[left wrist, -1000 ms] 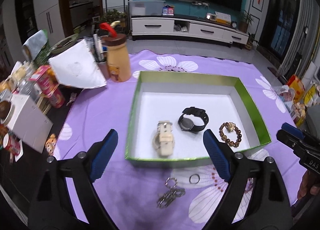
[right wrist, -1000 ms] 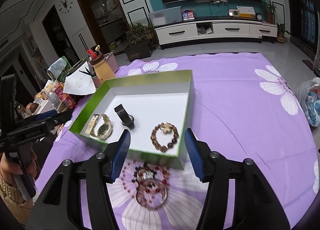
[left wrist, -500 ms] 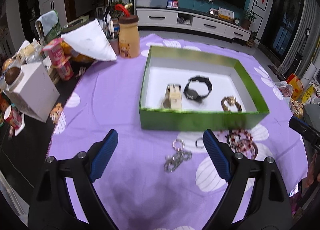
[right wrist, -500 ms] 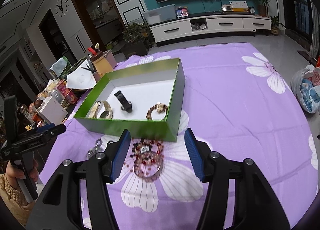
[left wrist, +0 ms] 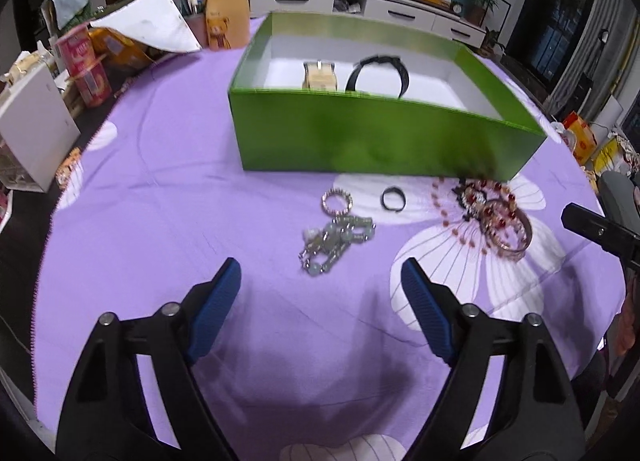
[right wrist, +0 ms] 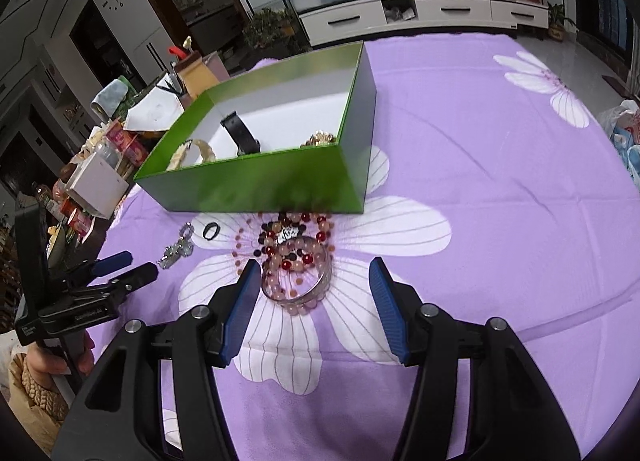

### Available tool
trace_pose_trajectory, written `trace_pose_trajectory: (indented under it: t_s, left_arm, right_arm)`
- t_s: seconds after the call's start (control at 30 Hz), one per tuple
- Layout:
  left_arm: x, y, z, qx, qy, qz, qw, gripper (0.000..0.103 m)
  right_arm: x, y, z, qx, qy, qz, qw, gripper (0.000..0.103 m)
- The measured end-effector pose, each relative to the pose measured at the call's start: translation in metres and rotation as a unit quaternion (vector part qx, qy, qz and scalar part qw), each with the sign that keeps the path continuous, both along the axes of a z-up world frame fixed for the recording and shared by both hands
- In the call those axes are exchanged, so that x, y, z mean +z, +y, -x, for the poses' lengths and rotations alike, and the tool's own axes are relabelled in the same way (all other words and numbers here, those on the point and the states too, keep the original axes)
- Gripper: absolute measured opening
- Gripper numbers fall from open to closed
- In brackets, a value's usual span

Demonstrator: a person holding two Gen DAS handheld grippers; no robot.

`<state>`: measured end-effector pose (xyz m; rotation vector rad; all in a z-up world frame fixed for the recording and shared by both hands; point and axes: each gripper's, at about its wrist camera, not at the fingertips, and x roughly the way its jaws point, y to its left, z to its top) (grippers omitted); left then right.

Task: Organize jewelry
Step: 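Move both open tools out of the box toward the jewelry on the tablecloth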

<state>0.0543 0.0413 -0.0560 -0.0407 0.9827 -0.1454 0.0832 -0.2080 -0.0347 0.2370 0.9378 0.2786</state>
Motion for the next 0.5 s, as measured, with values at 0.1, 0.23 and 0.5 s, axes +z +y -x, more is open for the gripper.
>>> trace_pose_trajectory:
  t_s: [0.1,0.23,0.5]
  left_arm:
    - [-0.007,-0.001,-0.004,-0.003,0.002,-0.001,1.0000,0.071]
    - [-0.012,-0.005,-0.012,-0.008,0.002,-0.008,0.9999,0.060]
    - [-0.018,-0.019,-0.013,-0.024,-0.012,-0.044,0.9986,0.034]
  right_arm:
    - [-0.005,0.003,-0.003,0.003,0.006,0.000,1.000,0.057]
    - [-0.009,0.002,-0.007,0.004,0.010,-0.003,1.000,0.057]
    - [-0.016,0.006,-0.022,0.005,0.015,-0.005,1.000,0.056]
